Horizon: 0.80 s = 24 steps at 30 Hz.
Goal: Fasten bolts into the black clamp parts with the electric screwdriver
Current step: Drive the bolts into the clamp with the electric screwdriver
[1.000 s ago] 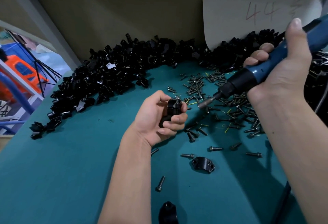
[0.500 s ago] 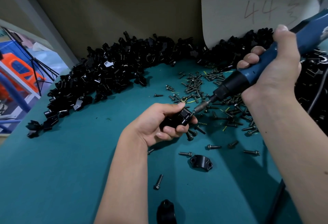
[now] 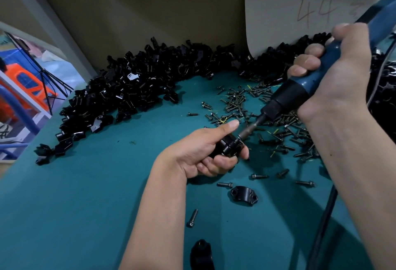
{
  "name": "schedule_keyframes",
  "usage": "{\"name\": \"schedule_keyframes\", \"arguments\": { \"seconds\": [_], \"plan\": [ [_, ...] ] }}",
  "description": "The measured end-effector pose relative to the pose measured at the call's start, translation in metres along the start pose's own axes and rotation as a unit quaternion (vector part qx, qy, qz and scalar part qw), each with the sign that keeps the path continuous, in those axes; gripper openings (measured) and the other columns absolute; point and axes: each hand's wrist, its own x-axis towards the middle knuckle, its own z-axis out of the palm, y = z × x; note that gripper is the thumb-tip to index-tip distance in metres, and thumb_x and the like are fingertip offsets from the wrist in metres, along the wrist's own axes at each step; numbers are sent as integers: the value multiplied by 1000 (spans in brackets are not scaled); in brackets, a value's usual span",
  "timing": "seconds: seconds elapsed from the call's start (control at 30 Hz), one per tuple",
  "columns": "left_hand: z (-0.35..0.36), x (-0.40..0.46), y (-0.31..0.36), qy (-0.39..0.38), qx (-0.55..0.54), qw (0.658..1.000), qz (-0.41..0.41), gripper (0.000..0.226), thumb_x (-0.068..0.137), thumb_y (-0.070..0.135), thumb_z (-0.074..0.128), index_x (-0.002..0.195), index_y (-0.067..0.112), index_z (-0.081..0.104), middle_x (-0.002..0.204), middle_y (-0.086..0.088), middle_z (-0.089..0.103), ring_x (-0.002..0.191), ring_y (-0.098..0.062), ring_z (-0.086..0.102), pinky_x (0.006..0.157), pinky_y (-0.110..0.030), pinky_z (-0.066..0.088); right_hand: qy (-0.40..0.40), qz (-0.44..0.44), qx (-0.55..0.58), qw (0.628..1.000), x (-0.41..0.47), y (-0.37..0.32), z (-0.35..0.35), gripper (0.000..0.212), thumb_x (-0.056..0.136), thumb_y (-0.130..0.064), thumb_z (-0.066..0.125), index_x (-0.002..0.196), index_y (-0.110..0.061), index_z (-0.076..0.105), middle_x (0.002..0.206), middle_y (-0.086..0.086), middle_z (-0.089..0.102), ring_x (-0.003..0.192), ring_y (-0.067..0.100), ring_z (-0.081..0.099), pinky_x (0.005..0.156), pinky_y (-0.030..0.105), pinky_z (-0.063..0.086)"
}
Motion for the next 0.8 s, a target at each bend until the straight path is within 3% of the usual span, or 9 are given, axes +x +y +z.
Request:
{"name": "schedule_keyframes", "arguments": {
  "seconds": [0.13, 0.33, 0.63, 0.8],
  "plan": [
    [7, 9, 3, 111, 105, 988, -12, 47, 102, 58, 51, 70, 23, 47, 51, 5, 38, 40, -7, 25, 35, -13, 21, 5, -26, -40, 999, -2, 3, -5, 19, 97, -13, 55, 102, -13, 37, 64, -3, 46, 49, 11, 40, 47, 25, 37],
    [12, 13, 5, 132, 129, 982, -34, 67, 106, 43, 36, 43, 23, 45, 47, 5, 37, 37, -8, 23, 37, -12, 19, 21, -19, -27, 999, 0, 6, -11, 18, 96, -12, 56, 100, -13, 39, 63, -2, 46, 48, 11, 40, 48, 25, 37],
    [13, 17, 6, 148, 139, 978, -51, 50, 101, 35, 37, 53, 24, 42, 51, 3, 34, 40, -10, 20, 39, -12, 19, 15, -47, -55, 997, -2, 4, -5, 17, 96, -8, 55, 93, -13, 39, 61, -2, 45, 48, 12, 39, 48, 26, 37],
    [14, 18, 5, 148, 148, 976, -53, 40, 101, 33, 37, 62, 22, 40, 51, 3, 34, 41, -10, 20, 40, -13, 17, -16, -73, -79, 994, -4, 2, 3, 20, 96, -6, 55, 101, -12, 37, 63, 2, 45, 47, 15, 38, 48, 27, 37]
  ]
}}
